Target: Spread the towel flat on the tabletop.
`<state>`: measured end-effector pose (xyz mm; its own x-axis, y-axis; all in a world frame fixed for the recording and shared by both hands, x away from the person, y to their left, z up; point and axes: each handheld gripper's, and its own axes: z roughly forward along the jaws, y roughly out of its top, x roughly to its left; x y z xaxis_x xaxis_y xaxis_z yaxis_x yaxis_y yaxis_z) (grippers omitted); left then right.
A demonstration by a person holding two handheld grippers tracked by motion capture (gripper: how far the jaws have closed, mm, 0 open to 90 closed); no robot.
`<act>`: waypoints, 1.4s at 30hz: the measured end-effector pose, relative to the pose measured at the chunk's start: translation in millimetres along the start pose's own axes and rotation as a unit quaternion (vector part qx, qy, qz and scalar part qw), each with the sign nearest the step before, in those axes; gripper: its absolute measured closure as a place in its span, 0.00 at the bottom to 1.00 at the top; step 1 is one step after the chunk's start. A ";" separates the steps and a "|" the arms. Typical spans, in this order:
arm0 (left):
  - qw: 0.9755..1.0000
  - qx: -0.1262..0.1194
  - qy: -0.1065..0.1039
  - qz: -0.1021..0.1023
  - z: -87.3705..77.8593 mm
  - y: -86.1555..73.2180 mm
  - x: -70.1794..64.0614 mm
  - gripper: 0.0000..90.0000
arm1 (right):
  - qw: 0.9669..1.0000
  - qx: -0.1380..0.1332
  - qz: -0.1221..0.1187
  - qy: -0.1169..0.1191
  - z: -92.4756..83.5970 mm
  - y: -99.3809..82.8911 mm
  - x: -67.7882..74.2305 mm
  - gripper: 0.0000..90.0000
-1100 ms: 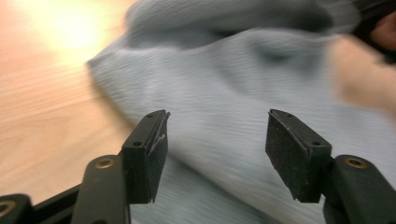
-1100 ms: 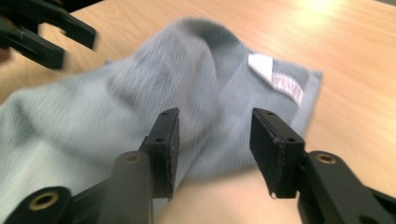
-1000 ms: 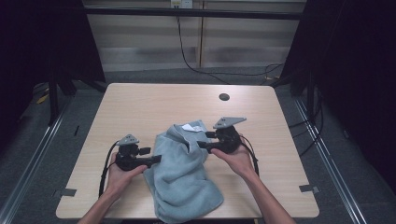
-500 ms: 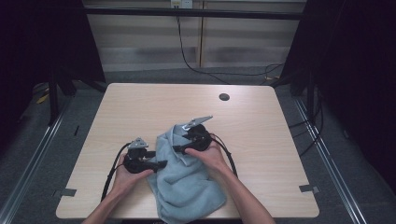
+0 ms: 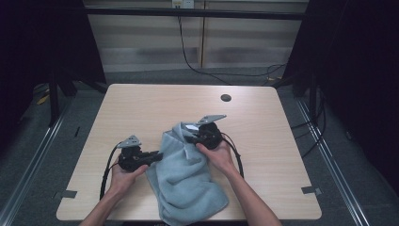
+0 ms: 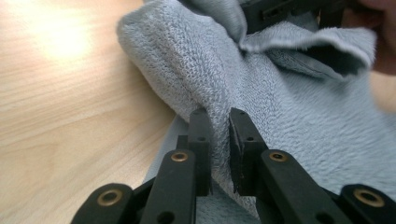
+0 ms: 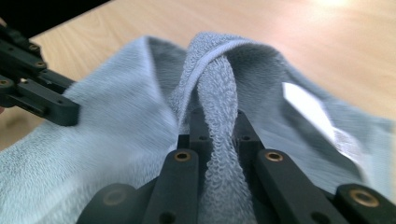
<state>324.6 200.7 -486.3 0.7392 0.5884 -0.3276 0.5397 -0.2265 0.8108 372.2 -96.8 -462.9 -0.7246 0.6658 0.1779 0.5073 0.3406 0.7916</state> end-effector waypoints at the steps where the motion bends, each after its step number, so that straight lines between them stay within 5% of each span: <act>1: 1.000 -0.001 0.000 0.000 -3.6 -0.6 -1.1 0.91 | 1.000 -0.012 0.006 -0.003 -13.2 0.9 -4.6 0.92; 10: 0.998 -0.056 0.011 -0.014 -38.0 9.2 1.7 0.92 | 0.997 -0.049 0.023 -0.061 -68.0 -0.4 -30.3 0.93; 14: 0.997 -0.074 0.011 0.002 -42.4 25.3 -9.3 0.92 | 0.995 -0.062 0.021 -0.077 -84.9 5.3 -32.8 0.93; 17: 0.996 -0.083 0.018 0.014 -43.0 42.8 -13.7 0.92 | 0.993 -0.078 0.022 -0.089 -91.8 21.2 -33.9 0.93; 19: 0.995 -0.093 0.041 0.022 -48.6 70.6 -11.9 0.92 | 0.990 -0.094 0.021 -0.103 -101.8 46.4 -34.9 0.93; 20: 0.995 -0.093 0.041 0.022 -48.6 70.6 -11.9 0.92 | 0.989 -0.103 0.017 -0.105 -106.3 56.7 -34.7 0.93; 23: 0.991 -0.117 0.063 0.034 -61.5 104.9 -11.8 0.92 | 0.986 -0.124 0.011 -0.112 -116.5 79.2 -32.8 0.93; 25: 0.985 -0.143 0.077 0.055 -79.2 134.4 -20.5 0.93 | 0.981 -0.152 0.000 -0.119 -130.4 110.8 -31.4 0.93; 26: 0.985 -0.143 0.077 0.055 -79.2 134.4 -20.5 0.93 | 0.980 -0.160 0.003 -0.119 -134.4 118.6 -32.3 0.93; 31: 0.974 -0.181 0.100 0.094 -109.1 165.5 -41.4 0.93 | 0.973 -0.191 -0.005 -0.126 -150.4 141.9 -26.5 0.93; 32: 0.972 -0.189 0.098 0.094 -112.9 167.0 -43.0 0.93 | 0.970 -0.210 -0.011 -0.123 -156.7 144.5 -19.8 0.93; 33: 0.972 -0.189 0.099 0.098 -114.9 165.7 -44.5 0.93 | 0.970 -0.210 -0.011 -0.123 -156.7 144.5 -19.8 0.93; 35: 0.972 -0.181 0.105 0.107 -113.3 153.8 -47.0 0.93 | 0.970 -0.211 -0.019 -0.120 -158.9 139.4 -11.4 0.93; 36: 0.974 -0.169 0.104 0.109 -109.8 144.6 -46.8 0.93 | 0.972 -0.201 -0.024 -0.122 -157.6 132.5 -6.7 0.93; 38: 0.977 -0.138 0.110 0.122 -101.8 123.5 -44.5 0.93 | 0.978 -0.168 -0.023 -0.119 -144.7 93.9 -1.9 0.93; 39: 0.983 -0.113 0.090 0.112 -90.6 98.4 -41.0 0.93 | 0.980 -0.161 -0.014 -0.116 -138.8 77.5 -1.8 0.94; 40: 0.983 -0.113 0.090 0.112 -90.6 98.4 -41.0 0.93 | 0.980 -0.161 -0.014 -0.116 -138.8 77.5 -1.8 0.94; 42: 0.988 -0.084 0.081 0.099 -77.8 75.5 -37.7 0.93 | 0.984 -0.137 -0.006 -0.110 -126.3 45.1 -2.1 0.94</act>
<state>306.1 221.8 -375.0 0.7420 0.6652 -0.0830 0.3064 -0.2263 0.9246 337.7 -166.8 -353.8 -0.5961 0.8007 0.0600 0.3321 0.1779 0.9263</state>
